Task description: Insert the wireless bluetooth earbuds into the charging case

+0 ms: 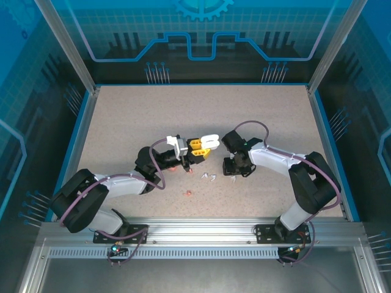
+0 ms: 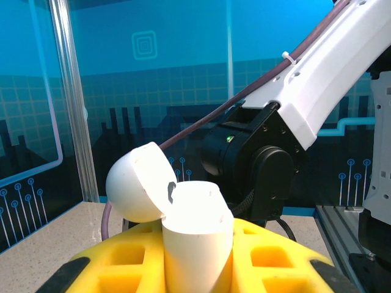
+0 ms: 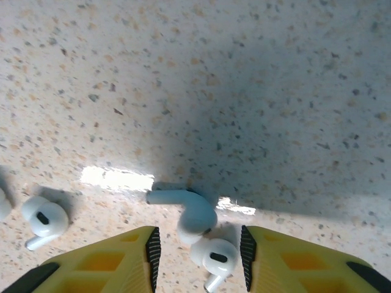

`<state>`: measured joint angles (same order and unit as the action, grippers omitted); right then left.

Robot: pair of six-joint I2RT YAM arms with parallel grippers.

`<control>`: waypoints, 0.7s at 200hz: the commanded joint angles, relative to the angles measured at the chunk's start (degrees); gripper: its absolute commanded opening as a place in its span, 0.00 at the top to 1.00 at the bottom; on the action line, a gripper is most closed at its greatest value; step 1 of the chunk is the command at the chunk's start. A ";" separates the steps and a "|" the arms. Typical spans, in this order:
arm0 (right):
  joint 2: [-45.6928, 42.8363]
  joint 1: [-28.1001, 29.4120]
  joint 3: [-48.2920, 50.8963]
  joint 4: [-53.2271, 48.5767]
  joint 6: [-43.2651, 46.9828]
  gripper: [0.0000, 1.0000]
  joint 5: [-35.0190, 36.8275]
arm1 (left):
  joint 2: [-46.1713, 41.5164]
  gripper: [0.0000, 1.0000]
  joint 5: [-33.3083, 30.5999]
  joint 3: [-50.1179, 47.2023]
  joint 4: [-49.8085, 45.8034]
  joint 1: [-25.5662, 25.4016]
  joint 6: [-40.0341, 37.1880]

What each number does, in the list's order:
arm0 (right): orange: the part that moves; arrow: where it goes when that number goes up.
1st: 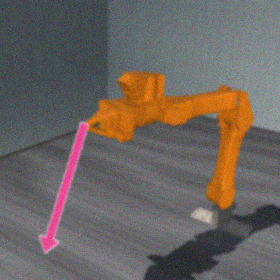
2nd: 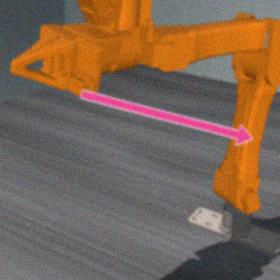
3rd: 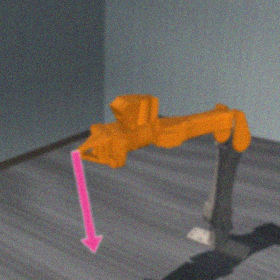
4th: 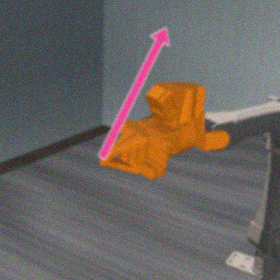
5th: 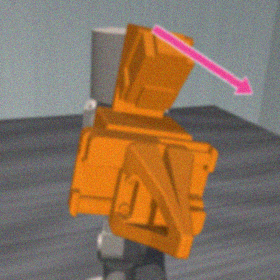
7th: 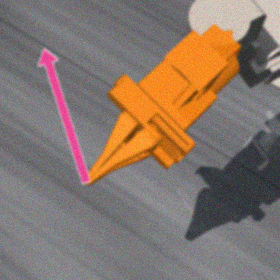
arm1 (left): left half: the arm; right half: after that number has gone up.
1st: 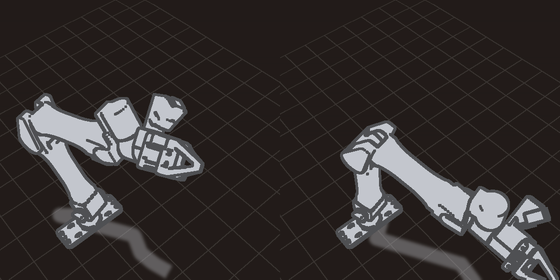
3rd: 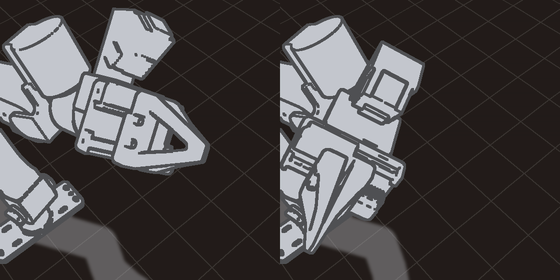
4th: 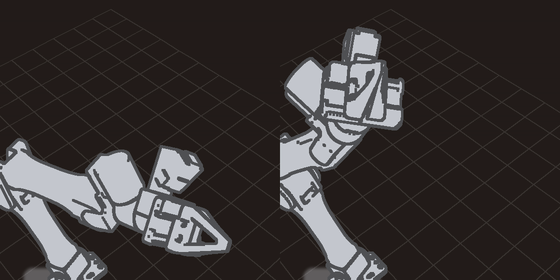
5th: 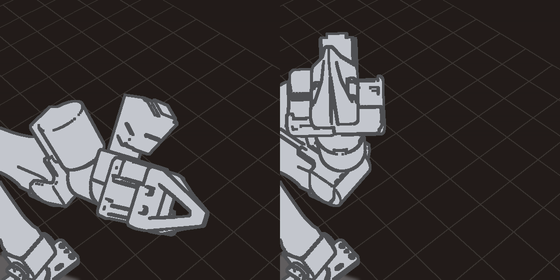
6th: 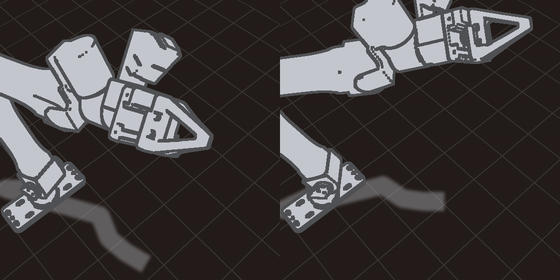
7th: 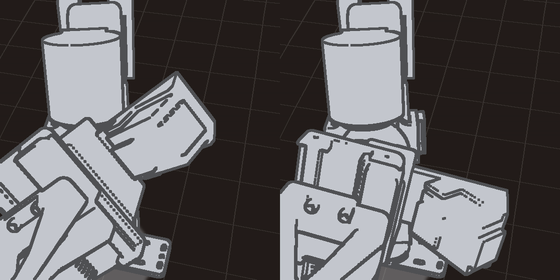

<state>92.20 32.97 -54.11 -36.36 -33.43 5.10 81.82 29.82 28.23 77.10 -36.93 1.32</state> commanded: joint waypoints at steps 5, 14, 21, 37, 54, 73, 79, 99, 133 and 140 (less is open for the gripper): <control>-0.42 0.70 -0.47 -3.91 -0.92 0.58 0.89 | 0.53 1.00 0.46 -0.50 3.06 -0.40 -0.98; 0.04 0.75 -0.19 -3.64 -1.15 0.58 0.68 | 0.53 1.00 0.49 -0.54 3.06 -0.39 -0.89; 0.48 0.74 -0.04 -3.40 -1.19 0.58 0.43 | 0.53 1.00 0.47 -0.49 3.06 -0.42 -0.88; 1.44 0.92 0.05 -2.86 -1.29 0.59 -0.07 | 0.34 1.00 0.55 -0.52 3.10 -0.43 -0.80; 2.48 1.17 -0.17 -2.10 -1.29 0.59 -0.74 | 0.25 1.00 0.48 -0.46 3.06 -0.41 -0.81; 3.54 1.45 -0.68 -2.35 -1.29 0.59 -0.80 | 0.14 1.00 0.50 -0.59 3.06 -0.42 -0.80; 3.83 1.58 -0.77 -2.51 -1.21 0.59 -0.76 | 0.18 1.00 0.50 -0.59 3.06 -0.42 -0.89; 4.46 1.74 -0.98 -2.49 -1.20 0.60 -0.62 | 0.18 1.00 0.43 -0.63 3.07 -0.41 -0.86; 5.25 2.01 -1.21 -2.84 -1.13 0.63 -0.37 | 0.24 1.00 0.36 -0.70 3.06 -0.41 -1.06; 5.33 2.13 -1.25 -3.00 -1.03 0.63 -0.28 | 0.18 1.00 0.39 -0.69 3.06 -0.42 -1.06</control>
<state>96.09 34.13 -54.46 -37.98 -33.67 4.78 81.82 29.80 28.21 77.10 -36.93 1.32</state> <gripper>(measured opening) 0.374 0.221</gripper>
